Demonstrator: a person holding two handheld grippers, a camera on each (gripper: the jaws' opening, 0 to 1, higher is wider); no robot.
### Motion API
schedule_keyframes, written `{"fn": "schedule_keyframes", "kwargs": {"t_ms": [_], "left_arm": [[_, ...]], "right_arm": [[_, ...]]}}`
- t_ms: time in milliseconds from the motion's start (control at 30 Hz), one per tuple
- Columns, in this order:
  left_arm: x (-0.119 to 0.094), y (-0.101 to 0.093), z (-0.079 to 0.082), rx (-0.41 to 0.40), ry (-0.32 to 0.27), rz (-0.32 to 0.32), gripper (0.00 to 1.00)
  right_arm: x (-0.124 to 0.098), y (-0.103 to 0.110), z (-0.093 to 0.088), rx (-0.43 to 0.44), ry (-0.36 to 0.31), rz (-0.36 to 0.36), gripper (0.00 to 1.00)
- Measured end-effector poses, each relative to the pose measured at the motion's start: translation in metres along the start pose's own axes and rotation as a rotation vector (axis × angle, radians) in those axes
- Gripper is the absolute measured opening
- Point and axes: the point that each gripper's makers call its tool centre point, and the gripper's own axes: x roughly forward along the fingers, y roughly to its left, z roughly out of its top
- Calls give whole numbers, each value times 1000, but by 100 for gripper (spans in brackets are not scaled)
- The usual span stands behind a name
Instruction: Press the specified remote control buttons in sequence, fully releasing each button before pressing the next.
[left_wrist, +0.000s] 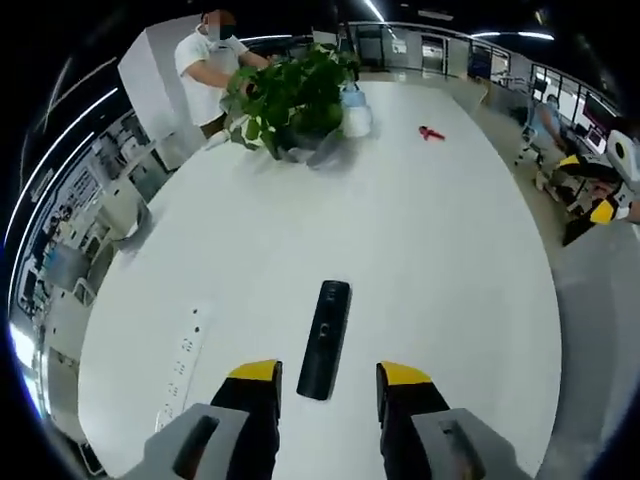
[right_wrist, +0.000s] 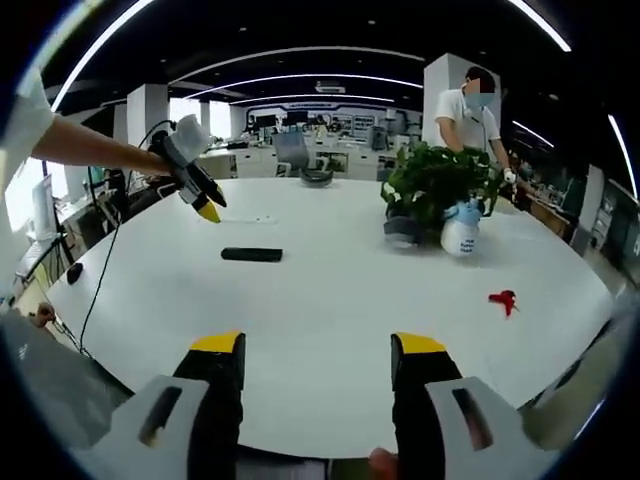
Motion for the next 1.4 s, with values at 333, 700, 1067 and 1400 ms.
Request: {"fn": "schedule_keyframes", "kwargs": {"t_ms": [333, 700, 1067, 1400], "left_arm": [[46, 3, -20, 3, 78, -47, 36], [76, 12, -39, 18, 175, -86, 37], [92, 8, -44, 32, 205, -106, 36], [93, -3, -51, 3, 154, -133, 29]], "right_arm": [[3, 2, -7, -19, 43, 2, 60], [4, 0, -11, -9, 63, -3, 58], [5, 0, -12, -17, 76, -4, 57], [4, -2, -12, -13, 74, -13, 56]]}}
